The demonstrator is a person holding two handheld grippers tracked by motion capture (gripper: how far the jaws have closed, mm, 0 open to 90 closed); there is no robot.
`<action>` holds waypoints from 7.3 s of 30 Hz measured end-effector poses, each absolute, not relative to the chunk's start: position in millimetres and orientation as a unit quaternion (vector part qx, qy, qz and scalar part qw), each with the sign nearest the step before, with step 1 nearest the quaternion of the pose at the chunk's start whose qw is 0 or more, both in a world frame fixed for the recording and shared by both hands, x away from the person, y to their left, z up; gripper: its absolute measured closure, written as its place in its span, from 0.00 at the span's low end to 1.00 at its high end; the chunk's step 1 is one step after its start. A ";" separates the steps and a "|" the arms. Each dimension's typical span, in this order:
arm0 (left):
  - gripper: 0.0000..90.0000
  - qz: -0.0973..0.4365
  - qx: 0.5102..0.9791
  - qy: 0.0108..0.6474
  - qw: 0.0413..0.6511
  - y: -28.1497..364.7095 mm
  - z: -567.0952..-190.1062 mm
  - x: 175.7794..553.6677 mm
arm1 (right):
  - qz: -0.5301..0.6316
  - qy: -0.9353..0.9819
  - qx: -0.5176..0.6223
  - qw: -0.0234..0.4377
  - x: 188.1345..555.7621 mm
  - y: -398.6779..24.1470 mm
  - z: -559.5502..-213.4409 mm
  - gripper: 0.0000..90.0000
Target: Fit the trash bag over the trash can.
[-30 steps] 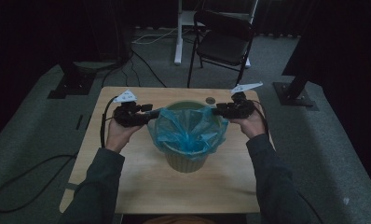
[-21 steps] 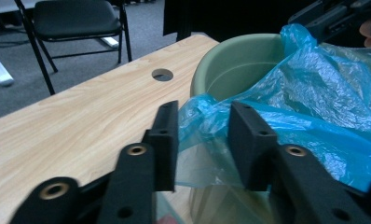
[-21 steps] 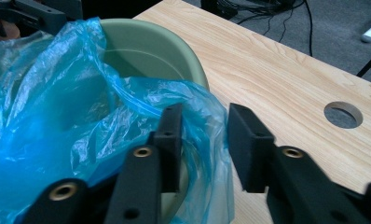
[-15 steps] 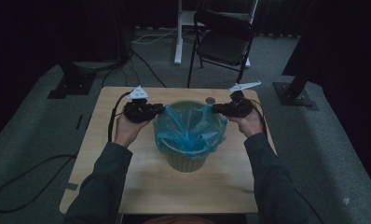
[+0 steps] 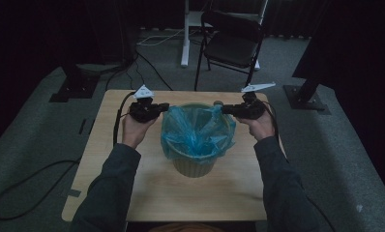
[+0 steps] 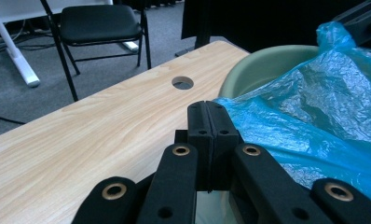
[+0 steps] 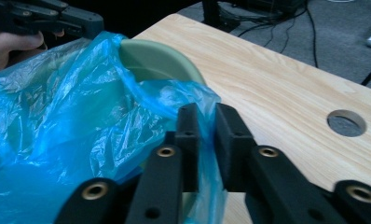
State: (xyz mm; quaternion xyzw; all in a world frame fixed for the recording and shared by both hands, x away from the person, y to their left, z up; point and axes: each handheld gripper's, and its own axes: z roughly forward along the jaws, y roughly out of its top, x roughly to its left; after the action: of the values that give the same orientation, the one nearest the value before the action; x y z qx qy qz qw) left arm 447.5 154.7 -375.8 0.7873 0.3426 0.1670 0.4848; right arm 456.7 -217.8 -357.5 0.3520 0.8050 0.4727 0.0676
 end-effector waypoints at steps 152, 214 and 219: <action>0.71 0.143 0.775 0.340 0.513 206.9 -396.2 358.8 | 0.462 0.815 0.348 0.040 395.6 -258.8 -392.9 0.69; 0.67 0.118 0.820 0.211 0.519 125.2 -323.4 408.9 | 0.480 0.807 0.342 0.037 379.4 -269.3 -410.7 0.62; 0.67 0.119 0.824 0.201 0.516 114.1 -322.6 411.0 | 0.482 0.805 0.343 0.036 379.3 -269.6 -411.9 0.62</action>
State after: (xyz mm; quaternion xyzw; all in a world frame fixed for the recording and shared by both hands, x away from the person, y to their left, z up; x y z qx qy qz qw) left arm 411.0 114.1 -322.6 0.8240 0.2014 0.1187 0.5162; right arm 379.3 -269.6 -411.9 0.3426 0.8055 0.4822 0.0357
